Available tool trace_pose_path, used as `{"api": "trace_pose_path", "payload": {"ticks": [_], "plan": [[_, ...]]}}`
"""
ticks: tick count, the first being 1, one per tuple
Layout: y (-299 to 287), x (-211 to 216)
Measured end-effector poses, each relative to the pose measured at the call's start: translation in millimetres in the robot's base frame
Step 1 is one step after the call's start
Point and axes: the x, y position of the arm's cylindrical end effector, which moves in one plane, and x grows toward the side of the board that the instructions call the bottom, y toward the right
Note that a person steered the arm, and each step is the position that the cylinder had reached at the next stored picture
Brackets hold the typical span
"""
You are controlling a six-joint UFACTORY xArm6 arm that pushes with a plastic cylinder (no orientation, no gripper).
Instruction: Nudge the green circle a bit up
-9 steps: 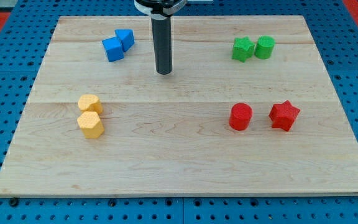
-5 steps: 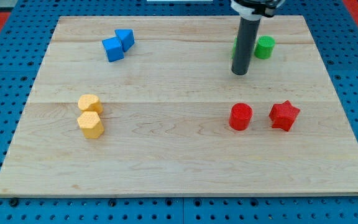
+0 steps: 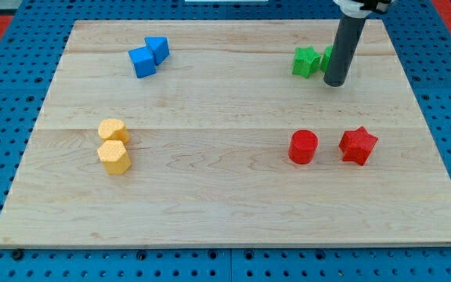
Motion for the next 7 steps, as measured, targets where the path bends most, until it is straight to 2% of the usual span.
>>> {"api": "trace_pose_path", "payload": {"ticks": [3,7], "plan": [[11.5,-0.1],[12.4,-26.8]]}}
